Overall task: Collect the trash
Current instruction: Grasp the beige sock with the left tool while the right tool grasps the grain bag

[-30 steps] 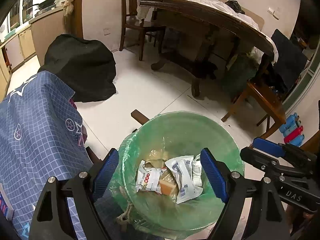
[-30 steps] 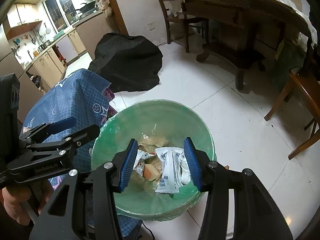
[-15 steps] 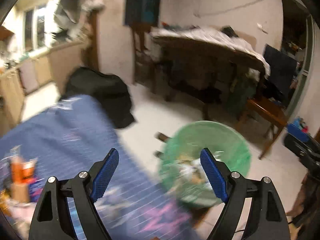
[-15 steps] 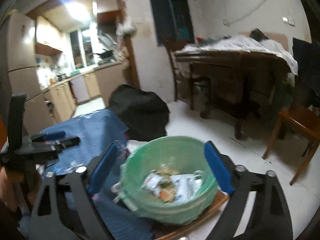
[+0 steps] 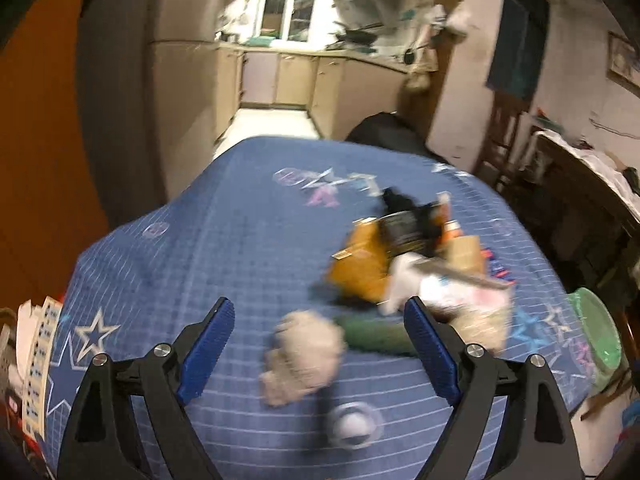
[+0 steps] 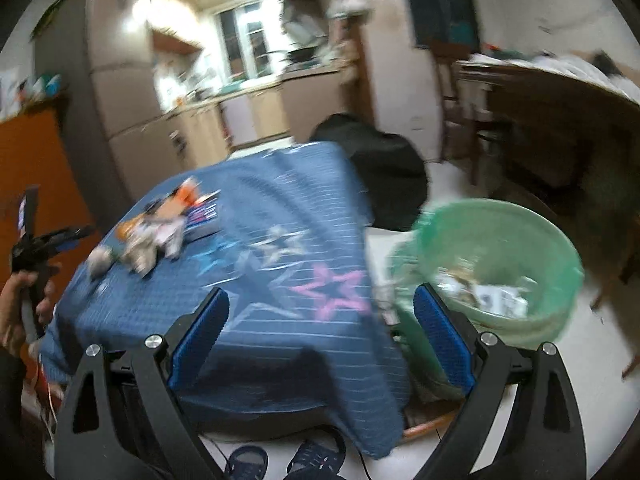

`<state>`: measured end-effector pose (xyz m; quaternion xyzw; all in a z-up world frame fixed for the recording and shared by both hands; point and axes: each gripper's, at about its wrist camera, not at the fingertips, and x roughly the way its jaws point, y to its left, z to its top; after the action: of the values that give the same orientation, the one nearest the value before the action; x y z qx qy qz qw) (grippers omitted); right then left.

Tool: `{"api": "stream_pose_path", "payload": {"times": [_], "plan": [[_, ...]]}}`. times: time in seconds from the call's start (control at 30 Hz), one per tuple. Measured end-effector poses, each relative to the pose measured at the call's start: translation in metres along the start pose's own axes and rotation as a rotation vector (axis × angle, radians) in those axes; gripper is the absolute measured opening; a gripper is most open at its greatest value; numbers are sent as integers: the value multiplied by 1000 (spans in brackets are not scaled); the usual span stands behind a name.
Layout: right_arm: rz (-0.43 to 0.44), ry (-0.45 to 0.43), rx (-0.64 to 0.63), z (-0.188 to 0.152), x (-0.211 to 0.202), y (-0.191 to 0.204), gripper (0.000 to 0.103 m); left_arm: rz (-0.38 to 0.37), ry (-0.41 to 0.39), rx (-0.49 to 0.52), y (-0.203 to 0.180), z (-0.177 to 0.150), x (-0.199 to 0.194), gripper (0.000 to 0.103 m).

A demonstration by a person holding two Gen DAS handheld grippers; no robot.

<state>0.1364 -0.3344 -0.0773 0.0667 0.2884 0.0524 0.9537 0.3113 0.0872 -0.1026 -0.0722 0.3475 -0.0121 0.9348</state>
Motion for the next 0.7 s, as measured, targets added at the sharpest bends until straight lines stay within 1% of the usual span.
{"api": "stream_pose_path", "payload": {"times": [0.1, 0.2, 0.27, 0.3, 0.37, 0.43, 0.47, 0.5, 0.53, 0.6, 0.7], "plan": [[53, 30, -61, 3, 9, 33, 90, -43, 69, 8, 13, -12, 23, 88], [91, 56, -112, 6, 17, 58, 90, -66, 110, 12, 13, -17, 42, 88], [122, 72, -125, 8, 24, 73, 90, -53, 122, 10, 18, -23, 53, 88], [136, 79, -129, 9, 26, 79, 90, -51, 113, 11, 20, -23, 55, 88], [164, 93, -144, 11, 34, 90, 90, -41, 109, -3, 12, -24, 58, 87], [200, 111, -149, 11, 43, 101, 90, -28, 98, 8, 12, -24, 57, 63], [224, 122, -149, 12, 48, 107, 90, -35, 96, 6, 13, -27, 56, 59], [256, 135, -144, 14, 56, 114, 90, -54, 96, -4, 16, -28, 55, 45], [272, 145, -139, 16, 63, 117, 90, -70, 99, -18, 18, -28, 53, 40], [316, 174, -118, 20, 81, 125, 90, -65, 91, -21, 18, -30, 49, 38], [350, 214, -103, 25, 107, 139, 82, -66, 82, -42, 21, -36, 42, 37]]}}
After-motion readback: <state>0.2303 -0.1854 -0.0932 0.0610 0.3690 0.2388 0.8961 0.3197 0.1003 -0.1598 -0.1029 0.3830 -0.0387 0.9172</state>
